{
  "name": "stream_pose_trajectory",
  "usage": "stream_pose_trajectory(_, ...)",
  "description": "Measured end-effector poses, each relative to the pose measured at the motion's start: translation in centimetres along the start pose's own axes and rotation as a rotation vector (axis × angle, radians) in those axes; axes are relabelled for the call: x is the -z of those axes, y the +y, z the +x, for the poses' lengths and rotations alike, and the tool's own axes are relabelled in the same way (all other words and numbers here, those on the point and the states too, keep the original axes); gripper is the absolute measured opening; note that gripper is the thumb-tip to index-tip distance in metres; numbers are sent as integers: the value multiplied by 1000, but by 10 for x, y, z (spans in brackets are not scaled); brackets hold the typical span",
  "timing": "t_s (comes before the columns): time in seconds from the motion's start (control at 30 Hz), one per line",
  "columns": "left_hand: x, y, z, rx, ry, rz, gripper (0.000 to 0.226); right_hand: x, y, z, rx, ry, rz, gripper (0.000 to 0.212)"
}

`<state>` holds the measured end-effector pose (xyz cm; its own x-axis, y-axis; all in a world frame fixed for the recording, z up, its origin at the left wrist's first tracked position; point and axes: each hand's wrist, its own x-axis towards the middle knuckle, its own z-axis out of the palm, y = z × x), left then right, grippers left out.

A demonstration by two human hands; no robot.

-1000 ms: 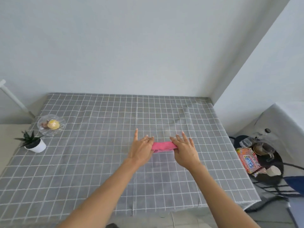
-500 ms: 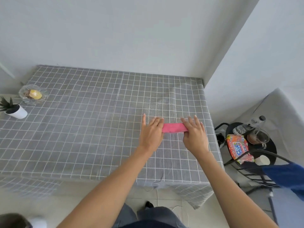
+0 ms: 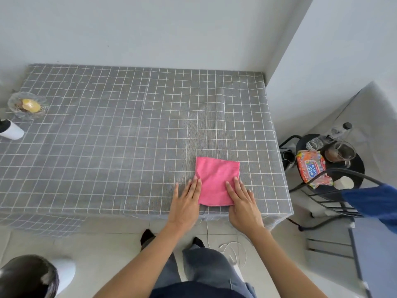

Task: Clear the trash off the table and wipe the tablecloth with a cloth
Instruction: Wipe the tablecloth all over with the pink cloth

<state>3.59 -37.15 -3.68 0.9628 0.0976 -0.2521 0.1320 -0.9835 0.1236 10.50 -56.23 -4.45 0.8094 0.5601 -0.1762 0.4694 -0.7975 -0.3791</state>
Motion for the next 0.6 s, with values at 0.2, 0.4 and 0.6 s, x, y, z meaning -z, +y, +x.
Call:
stream_pose_trajectory(0.2,4,-16,-2,12,250,-163,57,21,-2,2,-140,221,230,60)
stream_pose_trajectory(0.4,19,-14,37,-45,166,-234,52,18,-19,44,-209,176,130,50)
stream_pose_trajectory(0.6,4,0,63,-43,-48,-130,57,-10,-25,62,-223,13,34,55)
